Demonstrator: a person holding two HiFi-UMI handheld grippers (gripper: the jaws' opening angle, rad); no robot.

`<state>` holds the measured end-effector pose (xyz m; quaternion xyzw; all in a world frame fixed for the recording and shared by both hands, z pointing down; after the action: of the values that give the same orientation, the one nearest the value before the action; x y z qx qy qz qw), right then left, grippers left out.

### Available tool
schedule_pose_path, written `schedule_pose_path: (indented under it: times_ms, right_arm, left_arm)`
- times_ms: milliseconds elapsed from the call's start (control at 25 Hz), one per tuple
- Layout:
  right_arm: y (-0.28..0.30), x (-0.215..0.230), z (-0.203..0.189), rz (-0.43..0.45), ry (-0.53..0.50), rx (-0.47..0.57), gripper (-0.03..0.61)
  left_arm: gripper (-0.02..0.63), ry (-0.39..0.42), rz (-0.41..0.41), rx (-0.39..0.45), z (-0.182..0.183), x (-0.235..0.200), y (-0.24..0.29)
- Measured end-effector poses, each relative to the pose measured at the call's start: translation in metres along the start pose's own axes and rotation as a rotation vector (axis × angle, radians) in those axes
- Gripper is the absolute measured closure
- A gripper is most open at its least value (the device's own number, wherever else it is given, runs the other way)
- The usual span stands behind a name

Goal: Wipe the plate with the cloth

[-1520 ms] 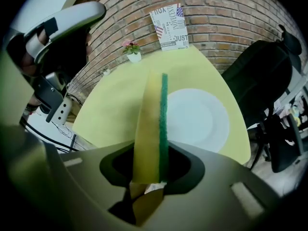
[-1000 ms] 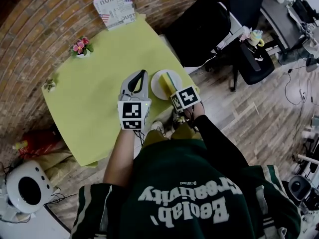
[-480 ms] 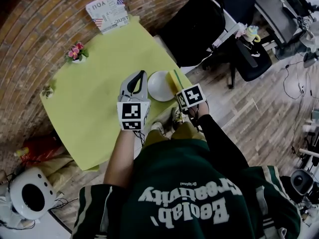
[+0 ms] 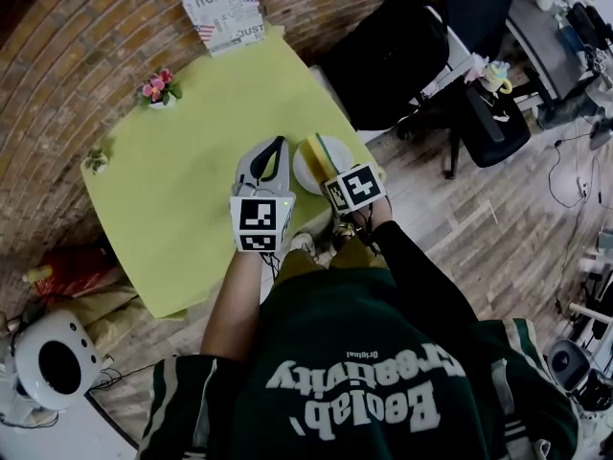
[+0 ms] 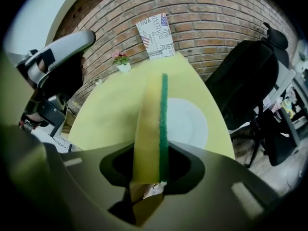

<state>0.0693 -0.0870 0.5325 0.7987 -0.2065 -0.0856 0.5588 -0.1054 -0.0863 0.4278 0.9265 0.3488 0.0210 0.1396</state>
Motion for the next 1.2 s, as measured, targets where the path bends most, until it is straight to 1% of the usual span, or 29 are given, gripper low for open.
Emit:
schedule_pose_path:
  times_ms: [160, 320, 600, 800, 960, 1200]
  right_arm:
    - [0.008, -0.021, 0.005, 0.058, -0.041, -0.03, 0.44]
    - [0.018, -0.031, 0.003, 0.059, -0.099, -0.066, 0.44]
    - [0.022, -0.023, 0.007, 0.075, -0.064, -0.074, 0.439]
    - [0.019, -0.007, 0.007, 0.024, -0.041, -0.067, 0.439]
    - [0.017, 0.016, 0.005, -0.016, 0.028, -0.068, 0.439]
    - [0.011, 0.048, 0.001, -0.088, 0.099, -0.052, 0.439]
  left_arm:
    - [0.609, -0.01, 0.033, -0.003, -0.002, -0.006, -0.007]
    - [0.609, -0.022, 0.054, -0.006, -0.005, -0.01, -0.013]
    - [0.609, -0.031, 0.061, -0.006, -0.007, -0.017, -0.011]
    - [0.609, -0.031, 0.047, -0.006, -0.008, -0.017, -0.007]
    - [0.609, -0.026, 0.031, -0.003, -0.006, -0.017, -0.001]
    - [0.609, -0.02, 0.015, -0.001, -0.005, -0.016, 0.007]
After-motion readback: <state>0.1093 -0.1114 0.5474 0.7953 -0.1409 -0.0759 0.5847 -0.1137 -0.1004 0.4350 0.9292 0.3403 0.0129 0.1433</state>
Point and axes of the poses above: the fingertips, and each gripper's own axes: y forward along the fingers, x to its right, z out of its top, the point moved 10 cm from there along -y, backward along the fingers, and after that the axes turned 14 degrees about -z, right-handed, at the moved point
